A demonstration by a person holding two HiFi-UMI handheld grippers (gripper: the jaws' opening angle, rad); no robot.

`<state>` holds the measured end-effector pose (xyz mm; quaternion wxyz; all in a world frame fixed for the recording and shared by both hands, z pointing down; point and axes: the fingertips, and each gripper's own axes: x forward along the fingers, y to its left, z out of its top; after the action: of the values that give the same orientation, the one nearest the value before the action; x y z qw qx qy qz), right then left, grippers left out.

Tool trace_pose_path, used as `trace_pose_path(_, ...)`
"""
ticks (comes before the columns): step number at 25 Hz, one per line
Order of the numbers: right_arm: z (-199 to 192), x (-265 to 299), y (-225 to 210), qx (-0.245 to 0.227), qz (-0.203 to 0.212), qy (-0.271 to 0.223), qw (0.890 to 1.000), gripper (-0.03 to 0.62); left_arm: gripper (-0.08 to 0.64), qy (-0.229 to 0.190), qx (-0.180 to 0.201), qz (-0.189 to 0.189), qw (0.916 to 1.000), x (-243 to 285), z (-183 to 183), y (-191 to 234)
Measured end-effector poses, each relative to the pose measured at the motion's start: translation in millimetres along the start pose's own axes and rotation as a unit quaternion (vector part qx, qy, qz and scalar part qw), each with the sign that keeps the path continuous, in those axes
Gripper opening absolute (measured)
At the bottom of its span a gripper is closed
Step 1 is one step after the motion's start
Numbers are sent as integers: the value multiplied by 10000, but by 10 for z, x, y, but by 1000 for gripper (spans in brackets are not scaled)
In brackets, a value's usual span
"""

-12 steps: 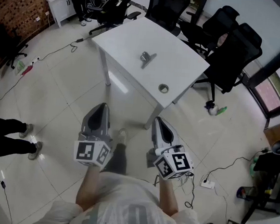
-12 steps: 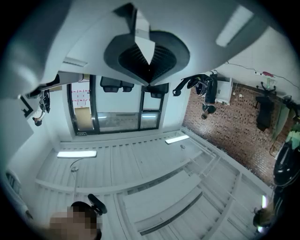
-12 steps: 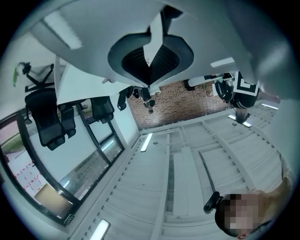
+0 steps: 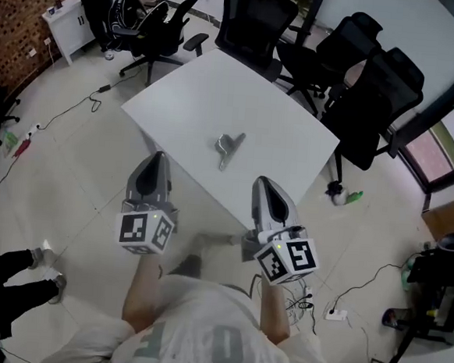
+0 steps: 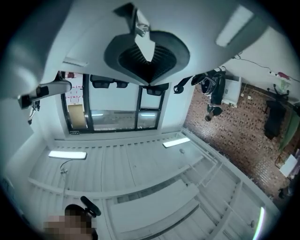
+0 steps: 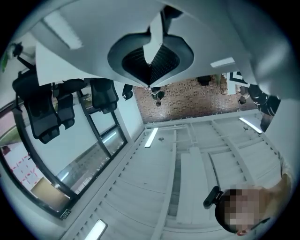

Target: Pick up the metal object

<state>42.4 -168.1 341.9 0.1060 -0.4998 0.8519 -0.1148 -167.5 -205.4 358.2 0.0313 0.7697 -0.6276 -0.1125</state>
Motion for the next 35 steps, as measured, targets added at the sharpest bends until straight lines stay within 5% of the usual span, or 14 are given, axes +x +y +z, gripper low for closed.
trace_pose_path(9,-17,866,-640,187,-394,21,9990,12,0,618,70,-779,9950,1113,-437,-251)
trace_pose_path(15,-159,960,-946,383,-549,309,9973,12,0,1461,-70,-603,9874,1403,-1098,-215)
trace_pose_path(18,-176,965,-1065,401,-609,372,9966,12,0,1890,262,-653,9795,1505,-1605,-236)
trace_pose_path(24,-136,975,-1241,407,-685,416,9960,12,2,2463,217,-1151,9621,1648,-2333,-415)
trace_pose_path(29,-218,1051,-1341,516,-664,504,9952,12,127,2721,-158,-1235,9542,1756,-2752,-520)
trace_pose_path(35,-251,1201,-1336,543,-549,610,9952,12,146,3184,-526,-1028,9409,1833,-3069,-472)
